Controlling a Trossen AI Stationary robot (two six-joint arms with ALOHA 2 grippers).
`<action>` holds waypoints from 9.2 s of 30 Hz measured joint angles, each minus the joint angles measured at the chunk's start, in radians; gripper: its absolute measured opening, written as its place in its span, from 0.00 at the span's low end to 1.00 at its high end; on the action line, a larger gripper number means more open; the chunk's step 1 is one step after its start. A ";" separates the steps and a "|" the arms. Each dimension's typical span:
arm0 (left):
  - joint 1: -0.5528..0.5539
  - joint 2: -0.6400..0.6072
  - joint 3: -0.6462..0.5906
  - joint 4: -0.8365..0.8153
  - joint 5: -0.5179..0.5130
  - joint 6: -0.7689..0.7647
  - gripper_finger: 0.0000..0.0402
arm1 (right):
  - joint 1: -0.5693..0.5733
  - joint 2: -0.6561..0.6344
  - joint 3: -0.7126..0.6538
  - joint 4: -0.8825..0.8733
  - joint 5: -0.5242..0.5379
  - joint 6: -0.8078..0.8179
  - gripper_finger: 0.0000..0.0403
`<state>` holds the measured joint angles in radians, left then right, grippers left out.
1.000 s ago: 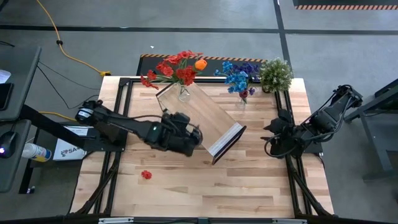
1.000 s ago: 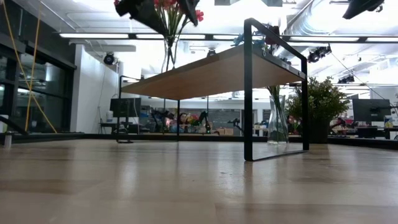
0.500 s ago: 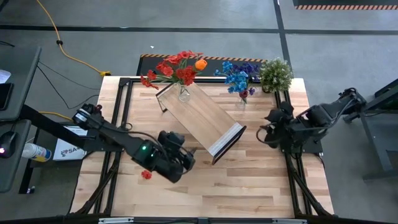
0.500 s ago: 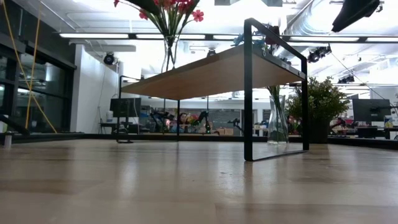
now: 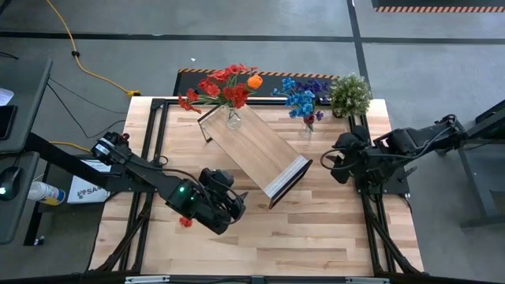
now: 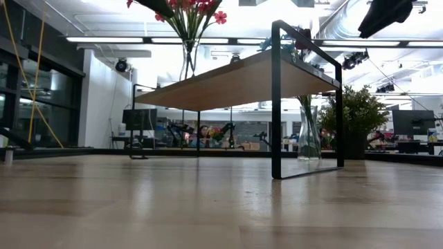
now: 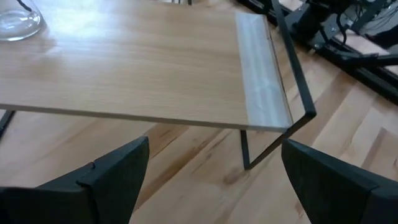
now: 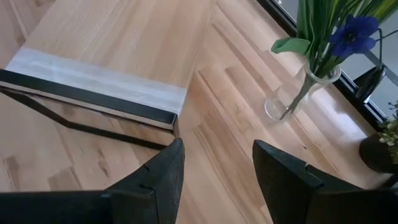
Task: Pick and place flowers into a vace then onto a shelf
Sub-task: Put the transparent vase on the shelf
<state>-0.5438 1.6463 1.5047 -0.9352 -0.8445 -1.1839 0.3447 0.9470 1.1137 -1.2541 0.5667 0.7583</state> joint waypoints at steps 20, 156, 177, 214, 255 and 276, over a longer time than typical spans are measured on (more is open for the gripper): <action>0.000 0.000 0.000 -0.036 0.007 -0.006 0.99 | 0.000 0.002 0.000 0.014 -0.022 -0.081 0.92; 0.000 0.001 0.000 -0.036 0.112 -0.026 0.99 | -0.908 0.280 -0.834 1.772 -0.152 -0.602 0.79; 0.000 0.001 0.000 -0.036 0.132 -0.026 0.99 | -0.908 0.284 -0.834 1.768 -0.152 -0.573 0.73; 0.000 0.001 0.000 -0.037 0.132 -0.021 0.99 | -0.908 0.285 -0.834 1.694 -0.183 -0.464 0.53; 0.000 0.001 0.000 -0.064 0.121 0.009 0.99 | -0.908 0.284 -0.834 1.782 -0.233 -0.524 0.70; 0.000 0.001 0.000 -0.063 0.120 0.008 0.99 | -0.908 0.284 -0.834 1.799 -0.196 -0.511 0.39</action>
<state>-0.5438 1.6470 1.5043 -0.9977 -0.7246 -1.1755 -0.5632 1.2312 0.2794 0.5446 0.3706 0.2474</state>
